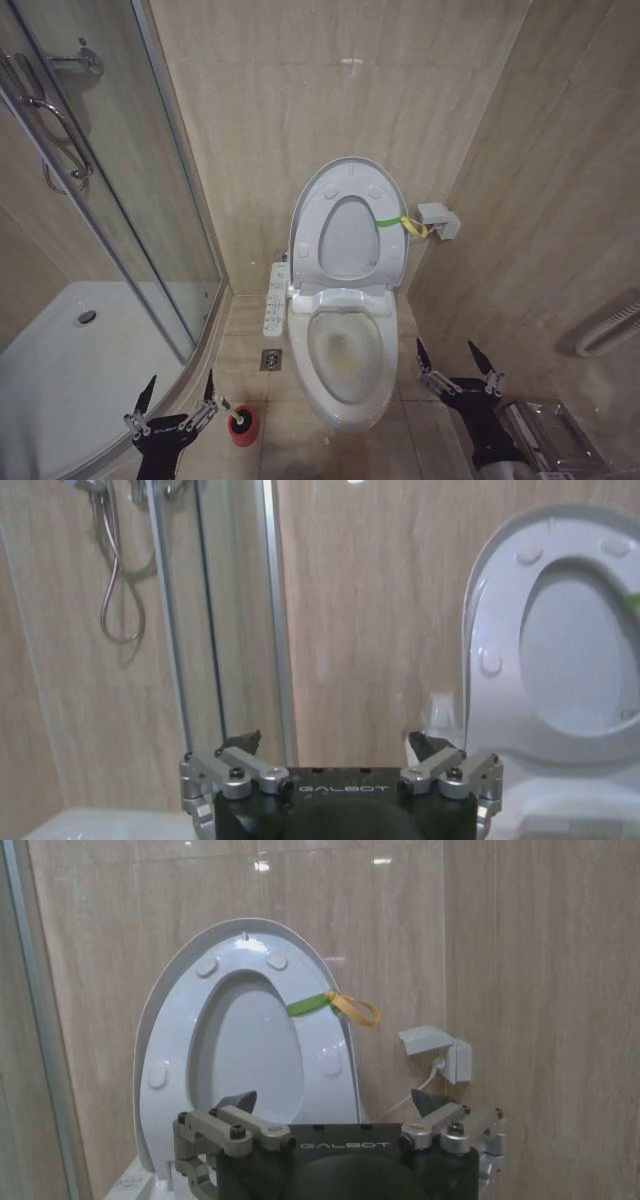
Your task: Open the toilet lid, clean the toilet bowl with a toilet brush, close the toilet lid, and flush.
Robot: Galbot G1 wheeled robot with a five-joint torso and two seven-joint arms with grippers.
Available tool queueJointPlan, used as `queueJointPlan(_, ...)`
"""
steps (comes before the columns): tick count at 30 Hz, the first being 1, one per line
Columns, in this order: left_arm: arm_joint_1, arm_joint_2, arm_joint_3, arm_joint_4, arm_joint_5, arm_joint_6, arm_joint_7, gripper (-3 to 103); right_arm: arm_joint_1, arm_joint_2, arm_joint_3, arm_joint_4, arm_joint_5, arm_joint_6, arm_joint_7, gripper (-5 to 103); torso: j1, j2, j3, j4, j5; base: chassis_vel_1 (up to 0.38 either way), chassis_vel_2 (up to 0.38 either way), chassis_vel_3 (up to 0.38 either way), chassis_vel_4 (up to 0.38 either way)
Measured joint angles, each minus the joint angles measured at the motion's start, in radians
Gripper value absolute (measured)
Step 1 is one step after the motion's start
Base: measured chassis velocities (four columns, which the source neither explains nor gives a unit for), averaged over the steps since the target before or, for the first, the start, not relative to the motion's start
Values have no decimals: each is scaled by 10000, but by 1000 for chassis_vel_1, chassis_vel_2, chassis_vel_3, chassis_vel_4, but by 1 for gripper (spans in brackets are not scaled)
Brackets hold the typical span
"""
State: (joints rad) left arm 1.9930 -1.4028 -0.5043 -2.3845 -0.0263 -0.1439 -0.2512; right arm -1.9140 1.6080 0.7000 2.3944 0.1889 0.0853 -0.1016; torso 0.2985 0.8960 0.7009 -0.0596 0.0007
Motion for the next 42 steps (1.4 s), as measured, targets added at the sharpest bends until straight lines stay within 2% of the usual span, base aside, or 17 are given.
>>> queueJointPlan(10, 406, -62, 334, -771, 228, 319, -298, 99, 0, 0, 0, 0, -1, 0, 0, 100, 0, 0, 0, 1, 1, 0, 0, 0, 0)
queueJointPlan(23, 582, -33, 436, -957, 262, 672, -284, 99, 0, 0, 0, 0, 0, 0, 0, 100, 0, 0, 0, 0, 0, 0, 0, 0, 0)
queueJointPlan(25, 673, 1, 400, -1046, 256, 795, 2, 97, 0, 0, 0, 0, -1, 0, 0, 100, 0, 0, 0, 0, 0, 0, 0, 0, 0)
queueJointPlan(26, 704, 38, 294, -1059, 234, 846, 341, 97, 0, 0, 0, 0, -1, 0, 0, 100, 0, 0, 0, 0, 0, 0, 0, 0, 0)
queueJointPlan(27, 704, 38, 294, -1059, 234, 846, 341, 97, 0, 0, 0, 0, -1, 0, 0, 100, 0, 0, 0, 0, 0, 0, 0, 0, 0)
queueJointPlan(30, 747, 194, -148, -1150, 79, 1219, 1605, 97, 0, 0, 0, 0, 0, 0, 0, 100, 0, 0, 0, 0, 0, 0, 0, 0, 0)
queueJointPlan(31, 747, 194, -148, -1150, 79, 1219, 1605, 97, 0, 0, 0, 0, 0, 0, 0, 100, 0, 0, 0, 0, 0, 0, 0, 0, 0)
queueJointPlan(33, 664, 310, -402, -1172, -38, 1446, 2118, 100, 0, 0, 0, 0, 0, 0, 0, 100, 0, 0, 0, 0, 0, 0, 0, 0, 0)
queueJointPlan(42, 553, 259, -649, -1174, -72, 1522, 2485, 100, 0, 0, 0, 0, 0, 0, 0, 100, 0, 0, 0, 0, 0, 0, 0, 0, 0)
